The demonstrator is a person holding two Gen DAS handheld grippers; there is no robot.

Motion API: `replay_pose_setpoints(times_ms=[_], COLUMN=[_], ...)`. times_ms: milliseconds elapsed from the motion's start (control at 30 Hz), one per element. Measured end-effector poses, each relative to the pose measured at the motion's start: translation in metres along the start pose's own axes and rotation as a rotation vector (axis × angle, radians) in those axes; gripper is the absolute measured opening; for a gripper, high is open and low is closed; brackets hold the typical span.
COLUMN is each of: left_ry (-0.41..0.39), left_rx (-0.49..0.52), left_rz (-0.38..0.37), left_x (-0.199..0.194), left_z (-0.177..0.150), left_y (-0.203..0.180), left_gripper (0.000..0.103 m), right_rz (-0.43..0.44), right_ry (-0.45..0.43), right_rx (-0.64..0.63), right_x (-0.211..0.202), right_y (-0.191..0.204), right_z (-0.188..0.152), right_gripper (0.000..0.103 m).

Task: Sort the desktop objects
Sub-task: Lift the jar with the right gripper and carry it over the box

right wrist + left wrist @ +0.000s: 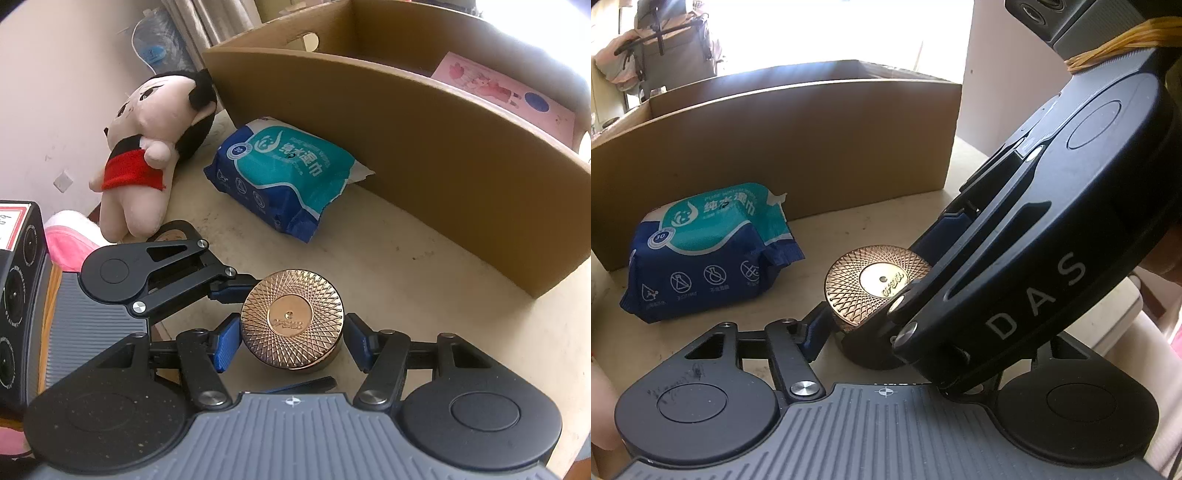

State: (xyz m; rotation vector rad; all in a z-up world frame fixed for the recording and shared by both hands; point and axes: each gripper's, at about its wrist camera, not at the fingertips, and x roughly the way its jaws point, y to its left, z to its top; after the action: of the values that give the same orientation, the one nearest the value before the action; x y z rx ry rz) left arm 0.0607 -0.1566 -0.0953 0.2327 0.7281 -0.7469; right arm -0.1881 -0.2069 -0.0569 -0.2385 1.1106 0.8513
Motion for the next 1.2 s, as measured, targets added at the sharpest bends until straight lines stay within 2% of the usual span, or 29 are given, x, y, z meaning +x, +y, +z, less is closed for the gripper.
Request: replay_pose_setpoints(times_ms=[433, 533, 733, 867, 1200], left_ry=[-0.018, -0.019, -0.020, -0.030, -0.043], left_rx=[0.012, 0.014, 0.065, 0.064, 0.073], left_rz=[0.005, -0.001, 0.010, 0.000, -0.005], left_x=[-0.003, -0.009, -0.009, -0.009, -0.012], left_z=[0.004, -0.009, -0.015, -0.019, -0.025], left_y=[-0.001, -0.004, -0.009, -0.007, -0.007], left_gripper=[0.059, 0.058, 0.058, 0.058, 0.057], right_rz=[-0.002, 0.001, 0.027, 0.033, -0.006], right_ry=[-0.019, -0.008, 0.009, 0.022, 0.048], right_rx=[-0.004, -0.010, 0.004, 0.002, -0.083], right_x=[-0.008, -0.007, -0.006, -0.006, -0.003], right_y=[-0.001, -0.003, -0.010, -0.012, -0.003], right_z=[-0.002, -0.004, -0.002, 0.000, 0.004], right_gripper=[0.063, 0.063, 0.062, 0.062, 0.062])
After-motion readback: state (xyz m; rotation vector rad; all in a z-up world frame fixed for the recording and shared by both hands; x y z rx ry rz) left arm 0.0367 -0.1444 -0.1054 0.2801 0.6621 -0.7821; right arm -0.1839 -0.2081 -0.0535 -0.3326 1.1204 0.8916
